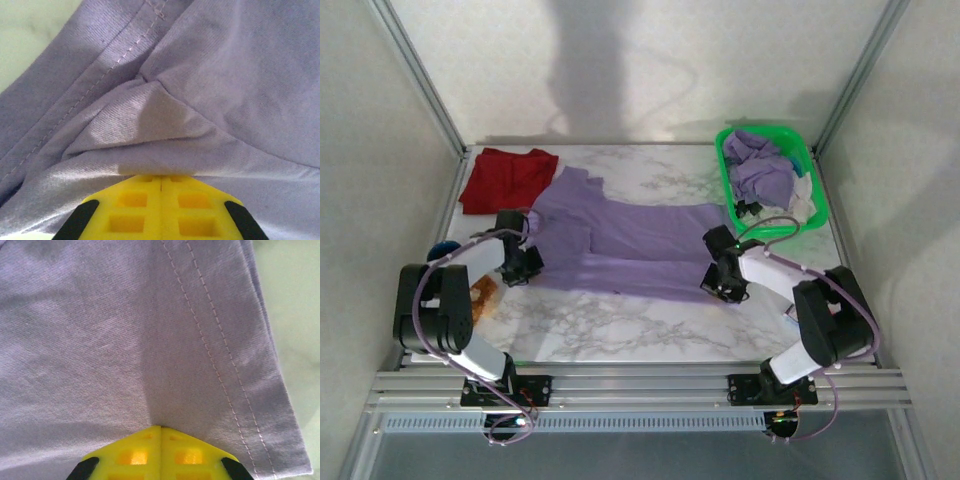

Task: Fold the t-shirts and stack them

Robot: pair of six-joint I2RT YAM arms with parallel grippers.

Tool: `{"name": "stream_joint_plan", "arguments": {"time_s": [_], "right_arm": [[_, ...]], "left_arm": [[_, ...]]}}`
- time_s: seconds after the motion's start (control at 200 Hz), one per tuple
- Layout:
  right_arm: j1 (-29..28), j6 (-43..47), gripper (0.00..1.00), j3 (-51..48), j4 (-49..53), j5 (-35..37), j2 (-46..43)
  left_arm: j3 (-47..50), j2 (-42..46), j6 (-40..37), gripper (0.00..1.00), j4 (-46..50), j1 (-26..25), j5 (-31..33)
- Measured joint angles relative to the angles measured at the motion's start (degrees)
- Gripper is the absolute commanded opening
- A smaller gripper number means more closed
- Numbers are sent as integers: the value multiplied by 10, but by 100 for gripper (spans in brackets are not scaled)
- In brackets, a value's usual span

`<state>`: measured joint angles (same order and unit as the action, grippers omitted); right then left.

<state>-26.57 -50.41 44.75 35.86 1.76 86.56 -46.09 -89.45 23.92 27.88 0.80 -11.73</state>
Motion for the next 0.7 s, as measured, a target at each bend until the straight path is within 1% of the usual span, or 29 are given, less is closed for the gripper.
{"name": "stream_joint_plan", "arguments": {"time_s": [0.075,0.195,0.33,0.431,0.561,0.696], "right_arm": [[0,0,0,-15,7,-4,-17],[0,1,0,-17,16,-6,-20],[0,3,0,-30,25,-14,-37],[0,11,0,-35,59,-21,-63],[-5,23,0,-6,95,-34,-83],[-11,37,0,36,94,-45,-75]], "left_arm": [[16,17,9,0,4,-6,0],[33,40,25,0,19,-15,6],[49,69,42,0,60,-30,19],[50,96,50,0,93,-33,22],[18,120,62,0,125,-35,20],[-29,120,66,0,114,-42,17]]}}
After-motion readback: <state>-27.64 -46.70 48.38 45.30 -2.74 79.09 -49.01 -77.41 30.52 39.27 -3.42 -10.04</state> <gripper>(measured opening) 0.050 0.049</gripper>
